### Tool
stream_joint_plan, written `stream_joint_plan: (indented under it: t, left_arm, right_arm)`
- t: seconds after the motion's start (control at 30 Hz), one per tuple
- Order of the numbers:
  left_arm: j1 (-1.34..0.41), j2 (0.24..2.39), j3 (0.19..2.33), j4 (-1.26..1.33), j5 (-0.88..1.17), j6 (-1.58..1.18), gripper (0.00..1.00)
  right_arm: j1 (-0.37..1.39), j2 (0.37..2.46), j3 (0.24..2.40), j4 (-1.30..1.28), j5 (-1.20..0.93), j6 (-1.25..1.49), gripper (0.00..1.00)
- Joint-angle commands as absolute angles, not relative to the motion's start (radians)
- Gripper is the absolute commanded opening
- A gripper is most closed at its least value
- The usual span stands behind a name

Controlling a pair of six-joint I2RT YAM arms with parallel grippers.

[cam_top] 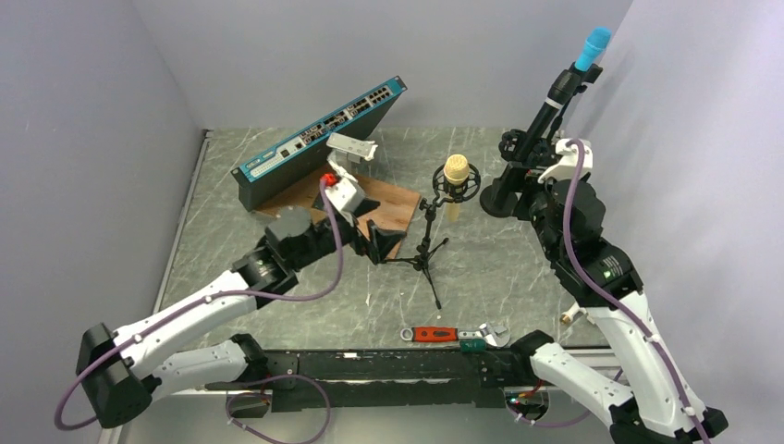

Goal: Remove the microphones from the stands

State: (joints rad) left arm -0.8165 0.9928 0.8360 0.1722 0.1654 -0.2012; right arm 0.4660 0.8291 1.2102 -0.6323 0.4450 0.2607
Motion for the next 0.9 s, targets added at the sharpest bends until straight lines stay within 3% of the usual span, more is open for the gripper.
stream_joint_plan:
  t: [0.0,0.17,0.4,0.67,0.87]
  left_arm:
    - [-0.904,1.077,0.806,0.445,0.031,-0.125,0.99]
    - [-0.946,1.218,0.808,0.544,-0.045,-0.07,0.98]
    - [-0.964,1.379,0.811,0.7,-0.069,-0.064,0.76]
    - [-1.006,1.477,0.847,0.757,-0.077,-0.051,0.75]
    - [-1.008,1.523,0.874,0.765,-0.1,-0.012,0.64]
  right_arm:
    - [0.463,0.767,1.18,-0.482,0.391,0.227,1.0]
    - [0.463,0.728,1.139,-0.462,0.382,0.212,1.0]
    - [0.463,0.694,1.13,-0.451,0.366,0.183,1.0]
    - [0.463,0.68,1.125,-0.459,0.344,0.179,1.0]
    - [0.463,0.688,1.138,-0.47,0.316,0.186,1.0]
